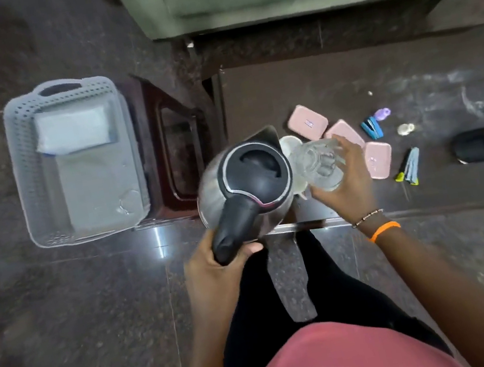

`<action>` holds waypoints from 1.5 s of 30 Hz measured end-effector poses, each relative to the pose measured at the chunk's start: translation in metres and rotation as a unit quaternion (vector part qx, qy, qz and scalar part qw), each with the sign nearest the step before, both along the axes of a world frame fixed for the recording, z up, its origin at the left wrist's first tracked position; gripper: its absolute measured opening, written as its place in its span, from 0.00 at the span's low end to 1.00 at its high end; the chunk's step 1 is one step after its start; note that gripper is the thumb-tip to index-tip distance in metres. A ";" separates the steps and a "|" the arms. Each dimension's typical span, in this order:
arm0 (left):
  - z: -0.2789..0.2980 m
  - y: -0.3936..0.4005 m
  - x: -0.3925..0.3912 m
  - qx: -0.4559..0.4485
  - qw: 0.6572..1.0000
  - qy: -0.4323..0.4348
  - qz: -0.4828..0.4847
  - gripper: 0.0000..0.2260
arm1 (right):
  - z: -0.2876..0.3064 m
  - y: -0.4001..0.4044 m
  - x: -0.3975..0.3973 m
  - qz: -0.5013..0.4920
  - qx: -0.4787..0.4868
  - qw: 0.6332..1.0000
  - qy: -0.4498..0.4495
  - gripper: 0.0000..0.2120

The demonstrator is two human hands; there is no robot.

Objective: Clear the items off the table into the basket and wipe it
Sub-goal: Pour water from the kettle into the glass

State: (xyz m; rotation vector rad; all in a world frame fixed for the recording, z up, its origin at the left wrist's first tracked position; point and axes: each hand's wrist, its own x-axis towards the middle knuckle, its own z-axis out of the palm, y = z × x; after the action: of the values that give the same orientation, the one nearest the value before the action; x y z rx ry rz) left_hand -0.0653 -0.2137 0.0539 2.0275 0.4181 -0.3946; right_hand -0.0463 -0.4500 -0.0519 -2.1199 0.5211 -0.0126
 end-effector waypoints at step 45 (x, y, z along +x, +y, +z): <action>-0.028 -0.121 -0.026 0.183 0.955 0.110 -0.208 0.20 | -0.120 -0.082 -0.036 0.003 0.031 0.979 0.200 0.33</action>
State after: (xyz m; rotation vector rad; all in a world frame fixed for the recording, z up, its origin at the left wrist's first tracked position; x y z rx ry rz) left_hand -0.0909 -0.3346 0.0260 2.4477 0.2019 -0.8604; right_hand -0.0827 -0.5323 -0.1723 -2.0679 0.7393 0.4365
